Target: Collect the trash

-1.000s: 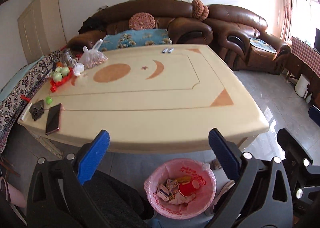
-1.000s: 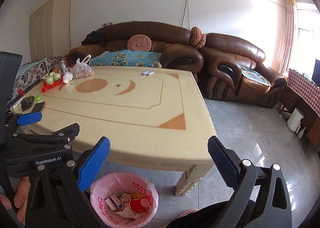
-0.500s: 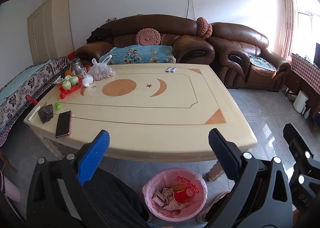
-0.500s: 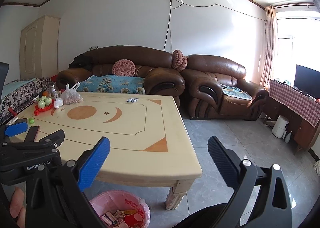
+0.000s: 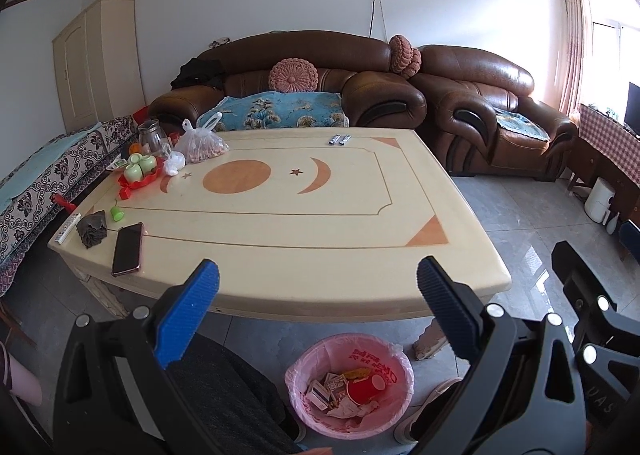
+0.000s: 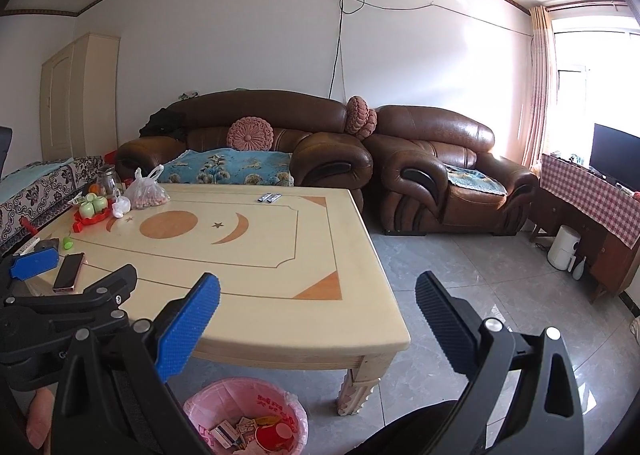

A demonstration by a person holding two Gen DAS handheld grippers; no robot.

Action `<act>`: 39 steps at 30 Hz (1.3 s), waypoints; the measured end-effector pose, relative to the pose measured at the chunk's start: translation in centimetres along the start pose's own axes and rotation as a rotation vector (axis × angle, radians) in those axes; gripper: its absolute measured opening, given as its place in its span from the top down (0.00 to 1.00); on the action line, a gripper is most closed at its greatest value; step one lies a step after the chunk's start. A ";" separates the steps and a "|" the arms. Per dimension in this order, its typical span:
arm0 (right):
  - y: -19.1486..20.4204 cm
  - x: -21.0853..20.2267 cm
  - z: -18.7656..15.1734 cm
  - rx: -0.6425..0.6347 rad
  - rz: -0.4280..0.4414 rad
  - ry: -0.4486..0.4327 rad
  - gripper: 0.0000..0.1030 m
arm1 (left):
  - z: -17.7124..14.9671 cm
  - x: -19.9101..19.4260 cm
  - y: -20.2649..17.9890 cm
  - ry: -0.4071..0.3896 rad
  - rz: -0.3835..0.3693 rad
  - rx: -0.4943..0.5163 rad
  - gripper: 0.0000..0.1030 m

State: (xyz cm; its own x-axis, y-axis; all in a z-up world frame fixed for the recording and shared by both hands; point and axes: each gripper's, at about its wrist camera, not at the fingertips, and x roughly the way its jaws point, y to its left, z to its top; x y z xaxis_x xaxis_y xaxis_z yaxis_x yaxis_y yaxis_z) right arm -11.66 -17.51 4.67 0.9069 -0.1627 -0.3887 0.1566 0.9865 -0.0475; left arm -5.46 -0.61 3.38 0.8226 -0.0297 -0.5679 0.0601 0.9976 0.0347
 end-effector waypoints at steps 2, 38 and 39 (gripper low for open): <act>0.1 0.0 0.0 -0.002 -0.002 0.001 0.07 | 0.0 0.0 0.1 0.003 0.003 -0.002 0.06; 1.2 -0.9 -0.4 -0.025 0.014 -0.032 0.07 | 0.3 -0.7 1.5 -0.013 -0.011 -0.041 0.06; 1.1 -0.9 -0.3 -0.022 0.015 -0.033 0.07 | 0.3 -0.7 1.6 -0.013 -0.009 -0.041 0.06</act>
State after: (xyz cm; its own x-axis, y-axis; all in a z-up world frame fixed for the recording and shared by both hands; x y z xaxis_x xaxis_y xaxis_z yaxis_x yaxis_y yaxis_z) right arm -12.40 -16.30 4.70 0.9217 -0.1481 -0.3586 0.1347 0.9889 -0.0621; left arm -5.76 0.95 4.04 0.8292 -0.0397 -0.5575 0.0451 0.9990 -0.0041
